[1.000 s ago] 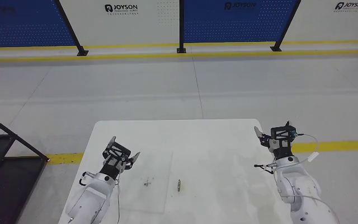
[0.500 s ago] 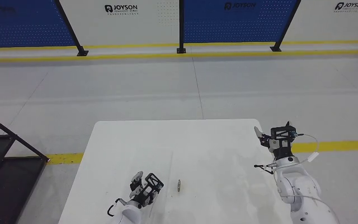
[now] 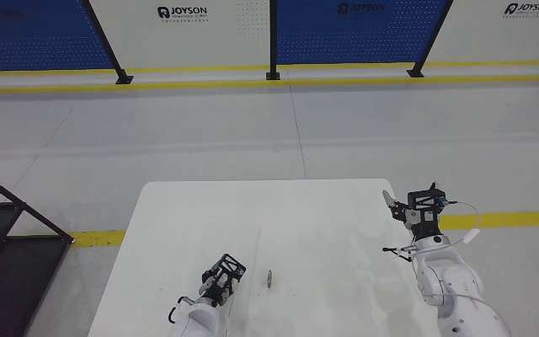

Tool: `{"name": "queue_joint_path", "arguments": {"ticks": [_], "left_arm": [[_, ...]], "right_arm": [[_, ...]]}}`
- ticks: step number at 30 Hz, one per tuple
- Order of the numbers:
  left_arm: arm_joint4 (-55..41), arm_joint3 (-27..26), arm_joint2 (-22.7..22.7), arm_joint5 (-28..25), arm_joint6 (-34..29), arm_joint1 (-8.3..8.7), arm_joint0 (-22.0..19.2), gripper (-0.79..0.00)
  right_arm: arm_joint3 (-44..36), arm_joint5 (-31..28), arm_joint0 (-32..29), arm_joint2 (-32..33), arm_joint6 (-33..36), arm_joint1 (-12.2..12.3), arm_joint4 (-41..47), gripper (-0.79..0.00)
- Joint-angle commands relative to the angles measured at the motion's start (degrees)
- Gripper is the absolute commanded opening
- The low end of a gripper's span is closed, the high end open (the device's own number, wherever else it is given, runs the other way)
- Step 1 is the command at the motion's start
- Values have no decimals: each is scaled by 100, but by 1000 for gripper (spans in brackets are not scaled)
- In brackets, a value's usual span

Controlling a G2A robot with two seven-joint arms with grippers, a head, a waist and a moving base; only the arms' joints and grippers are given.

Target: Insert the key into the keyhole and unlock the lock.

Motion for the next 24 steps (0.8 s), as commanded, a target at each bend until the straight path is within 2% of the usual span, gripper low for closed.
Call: {"name": "queue_joint_path", "arguments": {"ticks": [1,6,7,8,10,20,22,24], "left_arm": [[-353,-115,-145,-224,27,18,71,-336],[-730,-251,-408,-402,-4,47,236,-212],[-860,-268,-446,-431,-42,47,249,-163],[-935,-287,-483,-442,-62,48,255,-71],[-966,-334,-527,-447,-109,51,249,0],[-966,-334,-527,-447,-109,51,249,0],[-1017,-272,-517,-577,-139,53,215,0],[-1036,-254,-506,-416,-212,39,180,0]], "right_arm": [[0,0,0,0,0,0,0,0],[0,0,0,0,0,0,0,0],[0,0,0,0,0,0,0,0],[0,0,0,0,0,0,0,0],[0,0,0,0,0,0,0,0],[0,0,0,0,0,0,0,0],[0,0,0,0,0,0,0,0],[0,0,0,0,0,0,0,0]]}}
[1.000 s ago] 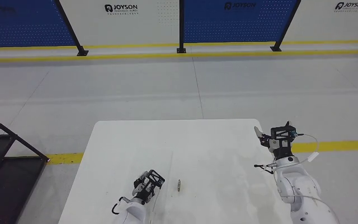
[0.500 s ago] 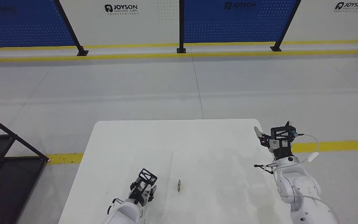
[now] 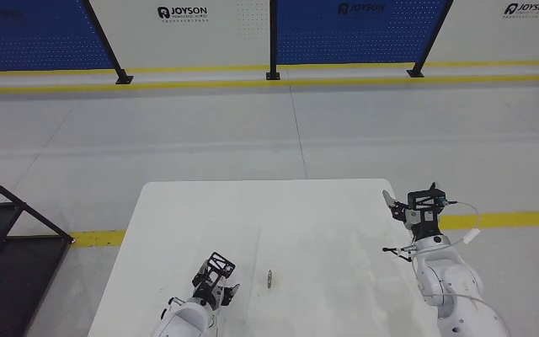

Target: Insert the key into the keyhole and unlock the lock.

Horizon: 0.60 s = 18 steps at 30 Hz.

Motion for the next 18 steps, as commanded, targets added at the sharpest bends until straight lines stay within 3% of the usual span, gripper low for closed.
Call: {"name": "queue_joint_path", "arguments": {"ticks": [1,3,5,6,7,8,11,18], "left_arm": [[-46,-1,38,170,-69,-16,-22,0],[-38,14,62,299,-27,-26,-8,-9],[4,17,103,440,27,-37,28,-95],[18,30,113,497,16,-41,43,-179],[31,25,122,585,-2,-47,52,-188],[69,32,140,657,-18,-52,58,-277],[130,67,199,763,-78,-67,49,-397],[267,192,319,890,-86,-96,-11,-443]], "right_arm": [[0,0,0,0,0,0,0,0],[0,0,0,0,0,0,0,0],[0,0,0,0,0,0,0,0],[0,0,0,0,0,0,0,0],[0,0,0,0,0,0,0,0],[0,0,0,0,0,0,0,0],[0,0,0,0,0,0,0,0],[0,0,0,0,0,0,0,0]]}}
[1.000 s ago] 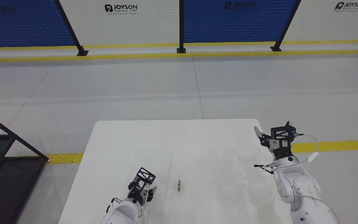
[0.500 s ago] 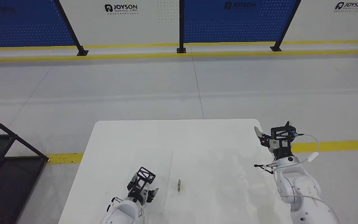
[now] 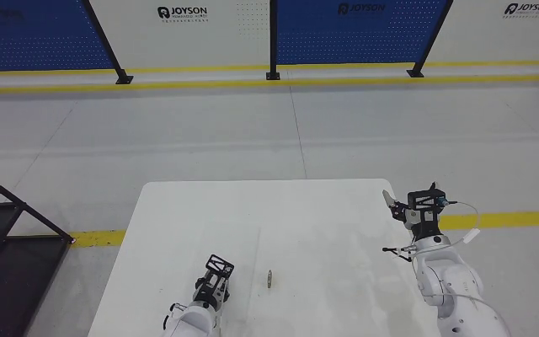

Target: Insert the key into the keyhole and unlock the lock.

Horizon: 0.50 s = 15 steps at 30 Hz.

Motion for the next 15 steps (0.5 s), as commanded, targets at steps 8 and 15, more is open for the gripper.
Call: {"name": "queue_joint_path", "arguments": {"ticks": [8,15], "left_arm": [[-28,116,49,50,-69,-32,-119,-499],[-12,140,45,84,-112,-48,-155,-603]], "right_arm": [[0,0,0,0,0,0,0,0],[0,0,0,0,0,0,0,0]]}}
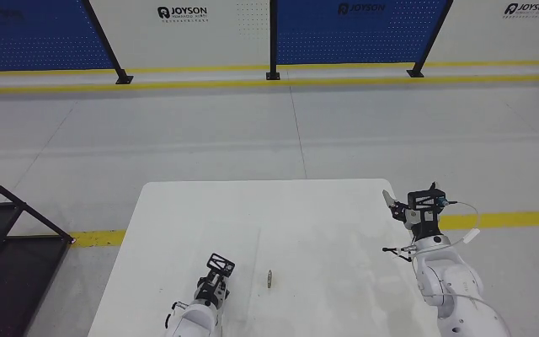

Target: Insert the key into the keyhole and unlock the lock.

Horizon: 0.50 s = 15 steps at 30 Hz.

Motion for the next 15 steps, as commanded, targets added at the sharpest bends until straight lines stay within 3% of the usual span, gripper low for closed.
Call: {"name": "queue_joint_path", "arguments": {"ticks": [1,11,15], "left_arm": [[1,10,-4,3,-11,-3,-9,-610],[58,-36,-52,12,-5,-10,27,-683],[67,-55,-78,-2,17,-11,55,-785]], "right_arm": [[0,0,0,0,0,0,0,0],[0,0,0,0,0,0,0,0],[0,0,0,0,0,0,0,0]]}}
